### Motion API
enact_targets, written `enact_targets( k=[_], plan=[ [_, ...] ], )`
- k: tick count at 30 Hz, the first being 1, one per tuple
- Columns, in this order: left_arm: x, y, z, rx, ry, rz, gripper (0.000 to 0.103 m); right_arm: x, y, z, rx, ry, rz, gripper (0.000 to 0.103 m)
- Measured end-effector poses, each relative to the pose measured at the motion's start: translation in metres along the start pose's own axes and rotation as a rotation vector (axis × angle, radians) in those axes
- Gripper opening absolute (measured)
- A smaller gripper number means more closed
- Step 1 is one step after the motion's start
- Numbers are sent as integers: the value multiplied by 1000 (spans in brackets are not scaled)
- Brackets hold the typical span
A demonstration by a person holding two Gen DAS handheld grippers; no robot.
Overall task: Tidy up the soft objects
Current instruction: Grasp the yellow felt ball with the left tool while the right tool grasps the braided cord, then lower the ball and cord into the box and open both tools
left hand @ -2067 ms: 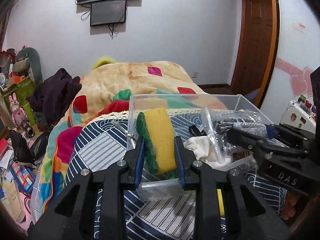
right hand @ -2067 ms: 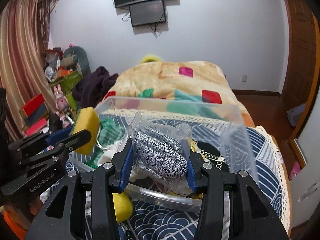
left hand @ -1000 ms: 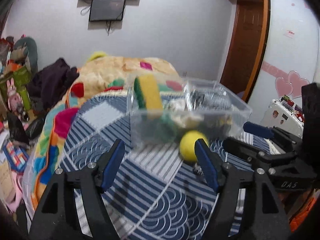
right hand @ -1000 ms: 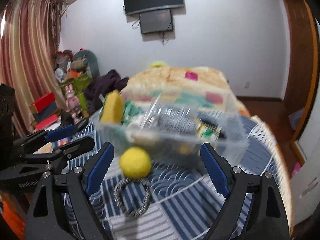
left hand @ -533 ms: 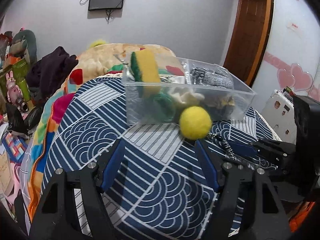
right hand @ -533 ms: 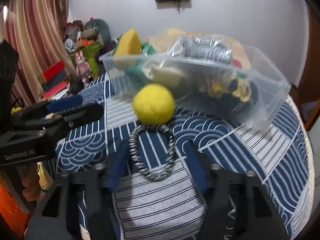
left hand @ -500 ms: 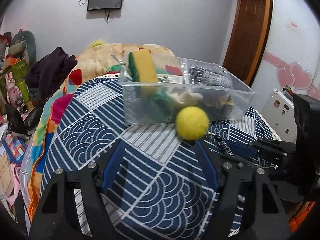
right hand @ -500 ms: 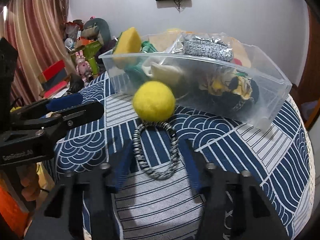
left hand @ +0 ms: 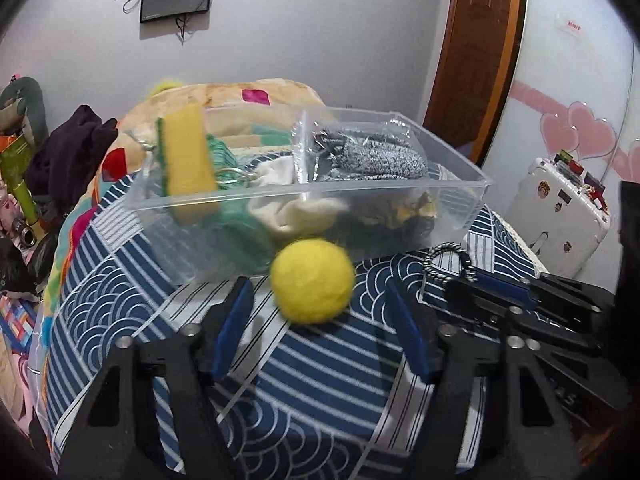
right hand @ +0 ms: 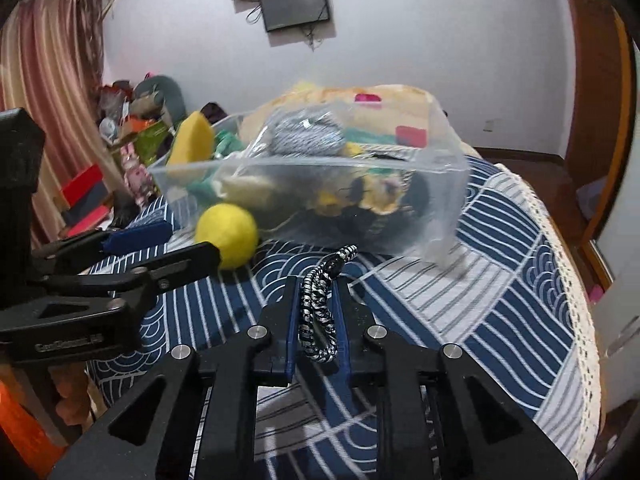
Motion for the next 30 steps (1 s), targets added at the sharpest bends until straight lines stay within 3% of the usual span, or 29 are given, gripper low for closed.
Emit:
enact_targets(
  k=[4, 7, 18, 25, 30],
  plan=[
    [18, 1, -2, -5, -12, 49, 43, -6, 1, -7, 15, -6, -15, 15],
    [21, 3, -4, 7, -13, 53, 42, -8, 2, -7, 14, -7, -20, 15],
    [-20, 1, 6, -9, 2, -49, 41, -30, -8, -7, -5, -4, -79, 15],
    [-59, -27, 20, -15, 9, -174, 41, -54, -39, -3, -52, -1, -167, 15],
    [-59, -51, 29, -18, -21, -197, 41, -56, -65, -4, -59, 5, -231, 15]
  ],
)
Point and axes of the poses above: each gripper's, at about its wrist camera, not at the fingertips, and x roughly the way its jaws point, z to its left, y to its underside, the point moved 1 cm from there along x, roughly the way its jaws point, and after that the axes turned 2 degrees about x, right-handed, at the moved point
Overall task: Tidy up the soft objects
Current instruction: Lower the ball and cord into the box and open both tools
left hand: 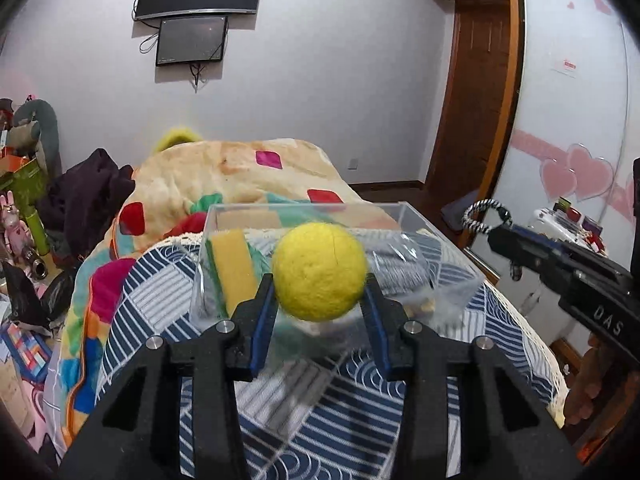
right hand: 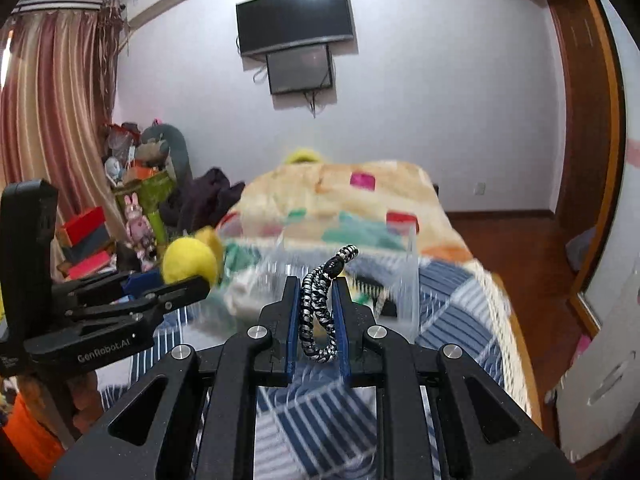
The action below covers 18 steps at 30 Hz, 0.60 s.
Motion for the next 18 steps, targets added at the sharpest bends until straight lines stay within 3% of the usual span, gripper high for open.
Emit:
enact_targets(
  k=[5, 10, 12, 15, 18],
  plan=[
    [34, -4, -1, -7, -33, 51, 41, 26, -9, -5, 16, 61, -3, 15],
    [61, 3, -2, 10, -76, 101, 41, 63, 7, -20, 57, 78, 103, 15],
    [62, 6, -3, 12, -86, 98, 42, 68, 13, -20, 54, 83, 131, 18],
    [57, 9, -7, 28, -82, 84, 53, 68, 19, -18, 39, 117, 144, 24],
    [49, 12, -13, 48, -77, 63, 62, 59, 21, -19, 32, 122, 131, 41]
  ],
)
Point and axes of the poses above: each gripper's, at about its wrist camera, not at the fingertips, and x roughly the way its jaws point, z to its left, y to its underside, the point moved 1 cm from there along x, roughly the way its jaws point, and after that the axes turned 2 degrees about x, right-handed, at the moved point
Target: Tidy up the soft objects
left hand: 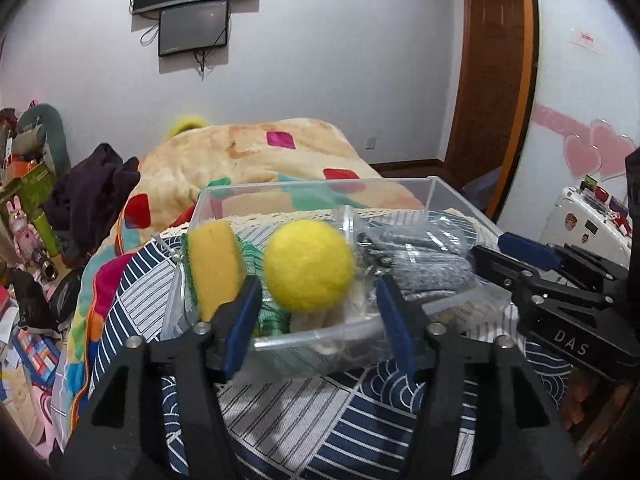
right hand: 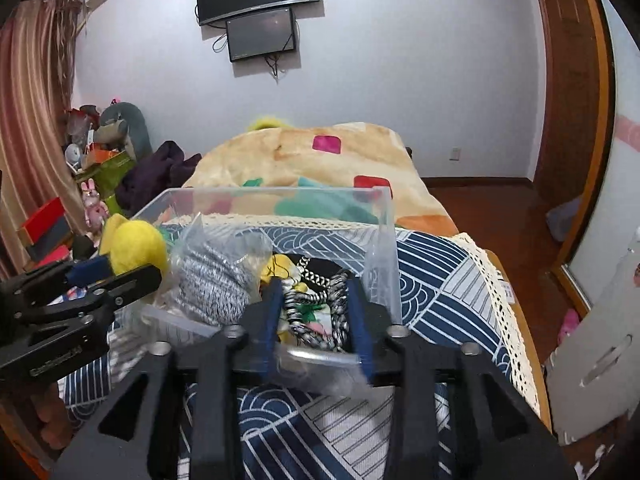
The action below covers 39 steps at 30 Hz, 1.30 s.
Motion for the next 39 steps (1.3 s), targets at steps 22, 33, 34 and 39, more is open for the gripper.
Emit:
enact_targets(
  k=[22, 33, 34, 39],
  plan=[
    [-119, -22, 10, -30, 46, -288, 67, -99, -33, 16, -38, -72, -283, 65],
    [-155, -25, 12, -37, 19, -379, 96, -121, -34, 30, -41, -111, -349, 87],
    [-155, -25, 12, -40, 23, -378, 96, -122, -34, 29, -39, -107, -354, 90],
    [-155, -24, 12, -40, 11, -376, 99, -128, -30, 28, -33, -75, -390, 103]
  ],
)
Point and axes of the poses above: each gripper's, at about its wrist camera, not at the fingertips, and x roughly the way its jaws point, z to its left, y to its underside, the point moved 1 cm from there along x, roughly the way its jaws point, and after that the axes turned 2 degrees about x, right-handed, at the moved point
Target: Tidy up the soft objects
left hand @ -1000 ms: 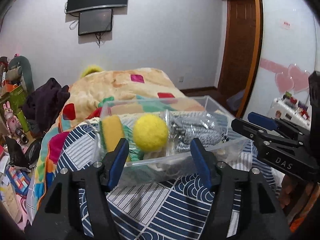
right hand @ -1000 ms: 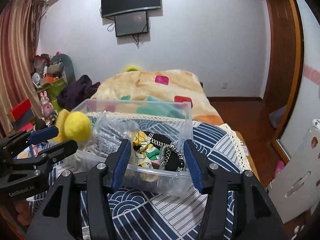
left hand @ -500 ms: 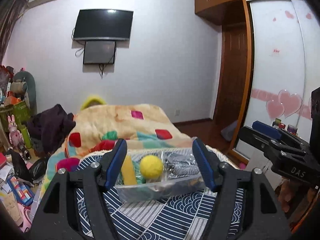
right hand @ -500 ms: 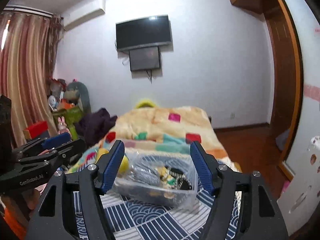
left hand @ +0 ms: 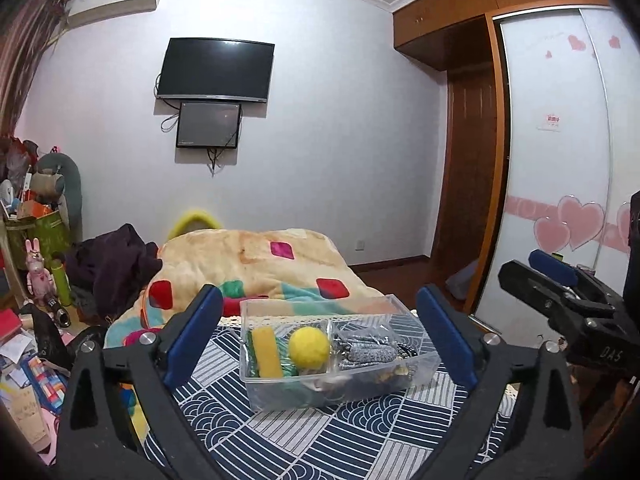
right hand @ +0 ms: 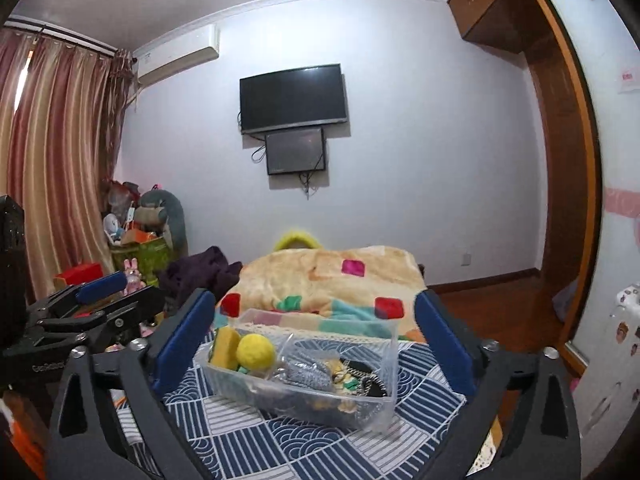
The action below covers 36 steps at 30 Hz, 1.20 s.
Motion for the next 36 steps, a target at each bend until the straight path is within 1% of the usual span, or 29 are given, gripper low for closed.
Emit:
enact_targets(
  k=[7, 36],
  plan=[
    [-3, 1, -1, 5, -6, -7, 101, 0, 1, -3, 11, -1, 12, 103],
    [-3, 1, -2, 5, -2, -3, 102, -7, 2, -2, 12, -7, 2, 103]
  ],
)
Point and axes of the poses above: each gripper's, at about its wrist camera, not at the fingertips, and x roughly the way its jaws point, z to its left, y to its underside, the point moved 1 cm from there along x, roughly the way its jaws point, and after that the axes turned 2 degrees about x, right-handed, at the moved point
